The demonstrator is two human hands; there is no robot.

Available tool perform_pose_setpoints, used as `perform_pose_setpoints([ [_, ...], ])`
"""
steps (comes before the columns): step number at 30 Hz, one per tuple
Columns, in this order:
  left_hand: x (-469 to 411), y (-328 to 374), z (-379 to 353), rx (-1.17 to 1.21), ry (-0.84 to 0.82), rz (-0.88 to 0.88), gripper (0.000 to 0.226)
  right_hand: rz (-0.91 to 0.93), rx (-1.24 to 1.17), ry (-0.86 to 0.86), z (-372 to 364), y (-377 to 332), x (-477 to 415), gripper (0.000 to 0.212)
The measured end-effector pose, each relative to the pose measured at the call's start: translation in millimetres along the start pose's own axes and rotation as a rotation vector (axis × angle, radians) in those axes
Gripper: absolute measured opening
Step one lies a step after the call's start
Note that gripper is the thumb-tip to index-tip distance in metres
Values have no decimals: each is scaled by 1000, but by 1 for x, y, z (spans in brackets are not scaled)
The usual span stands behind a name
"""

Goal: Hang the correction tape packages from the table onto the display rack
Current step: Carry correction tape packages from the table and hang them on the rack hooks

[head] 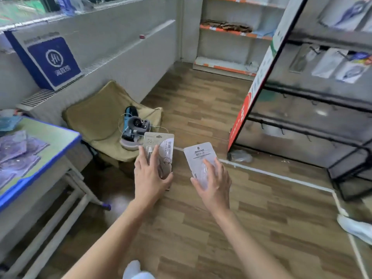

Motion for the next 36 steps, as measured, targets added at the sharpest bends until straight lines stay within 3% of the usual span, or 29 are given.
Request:
perform_pose_setpoints([
  [7,-6,106,-89,19,-122,-156,93,-137,106,118,60,111,-3,61],
  [15,-70,223,-187,112,-180,-313,92,-266,152,245,100,235,-65,60],
  [28,-173,422,-329,170,-219,-470,93,-306,299,407,181,423,-193,61],
  [36,-209,519,-411,174,-139,-427,92,-223,249,371,204,550,-262,61],
])
Point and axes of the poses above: each hand's wrist, its own x-axis away from the middle knuckle, its own z-axis out of the back of the hand, y = z × x, the point moved 3 cm from there along -x, towards the middle knuckle, and after that the axes turned 7 degrees about z, right-handed, at the moved point
